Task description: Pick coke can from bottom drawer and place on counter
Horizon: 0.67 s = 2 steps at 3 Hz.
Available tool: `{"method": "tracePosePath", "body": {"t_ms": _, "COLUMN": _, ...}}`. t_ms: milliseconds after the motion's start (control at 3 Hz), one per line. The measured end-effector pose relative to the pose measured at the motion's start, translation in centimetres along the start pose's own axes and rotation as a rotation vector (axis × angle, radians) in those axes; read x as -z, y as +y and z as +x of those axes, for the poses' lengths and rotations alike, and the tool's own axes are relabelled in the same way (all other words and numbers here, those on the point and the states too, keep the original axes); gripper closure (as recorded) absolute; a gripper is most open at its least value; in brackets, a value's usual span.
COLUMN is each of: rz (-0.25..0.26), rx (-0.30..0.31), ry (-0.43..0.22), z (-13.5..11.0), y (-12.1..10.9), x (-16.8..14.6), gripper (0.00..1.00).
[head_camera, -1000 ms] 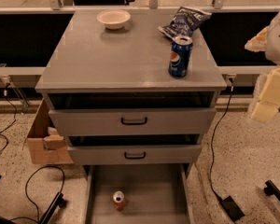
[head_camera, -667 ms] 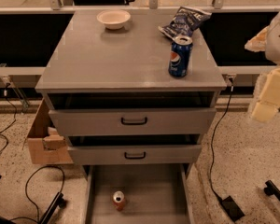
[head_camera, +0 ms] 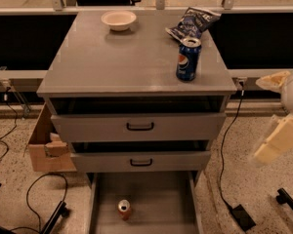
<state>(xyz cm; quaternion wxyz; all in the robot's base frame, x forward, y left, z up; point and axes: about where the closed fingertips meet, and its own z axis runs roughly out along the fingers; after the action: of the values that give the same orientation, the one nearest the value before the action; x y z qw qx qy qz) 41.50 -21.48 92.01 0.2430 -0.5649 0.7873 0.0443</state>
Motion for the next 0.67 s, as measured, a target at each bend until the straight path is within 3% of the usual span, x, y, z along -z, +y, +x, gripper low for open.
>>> {"method": "tracePosePath", "body": {"t_ms": 667, "rz": 0.002, "rx": -0.197, "ry": -0.295, "z": 6.1, "y": 5.5, "x": -9.5, "gripper": 0.0}}
